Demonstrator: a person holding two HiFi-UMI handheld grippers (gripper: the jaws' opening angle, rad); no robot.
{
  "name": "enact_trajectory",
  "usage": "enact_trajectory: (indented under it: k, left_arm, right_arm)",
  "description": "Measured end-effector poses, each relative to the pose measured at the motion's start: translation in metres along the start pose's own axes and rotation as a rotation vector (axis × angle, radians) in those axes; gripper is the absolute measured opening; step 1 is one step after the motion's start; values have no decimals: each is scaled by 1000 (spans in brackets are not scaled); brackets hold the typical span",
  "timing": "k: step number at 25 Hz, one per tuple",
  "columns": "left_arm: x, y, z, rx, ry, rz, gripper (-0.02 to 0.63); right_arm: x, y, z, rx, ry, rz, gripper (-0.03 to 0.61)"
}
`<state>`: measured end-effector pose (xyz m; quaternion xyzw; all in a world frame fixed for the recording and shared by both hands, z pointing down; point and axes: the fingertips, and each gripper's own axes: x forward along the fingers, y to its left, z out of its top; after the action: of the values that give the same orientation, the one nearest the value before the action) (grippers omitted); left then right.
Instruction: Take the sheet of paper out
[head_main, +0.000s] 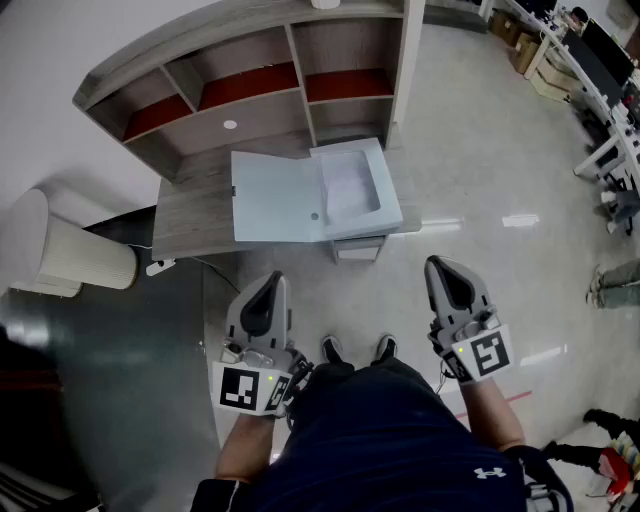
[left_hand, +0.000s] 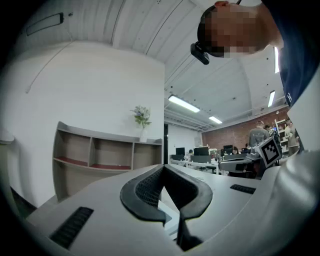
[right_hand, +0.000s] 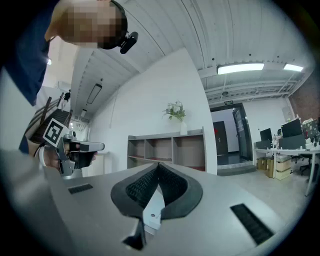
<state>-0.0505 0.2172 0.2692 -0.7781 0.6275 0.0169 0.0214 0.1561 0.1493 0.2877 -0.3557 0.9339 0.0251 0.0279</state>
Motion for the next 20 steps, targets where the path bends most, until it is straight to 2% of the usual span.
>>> enact_trajectory:
  k: [11,15,20]
  left_arm:
    - [-3,8,-9,-4,31,-10,14]
    - [-1,14,-18,-5,57,-30,14]
    - [2,25,-31,-6,79,-100,14]
  right_arm:
    - [4,5,-8,5,27,-11,12]
    - [4,2,-20,29,54,-58,12]
    - [4,2,-34,59,80,-154,12]
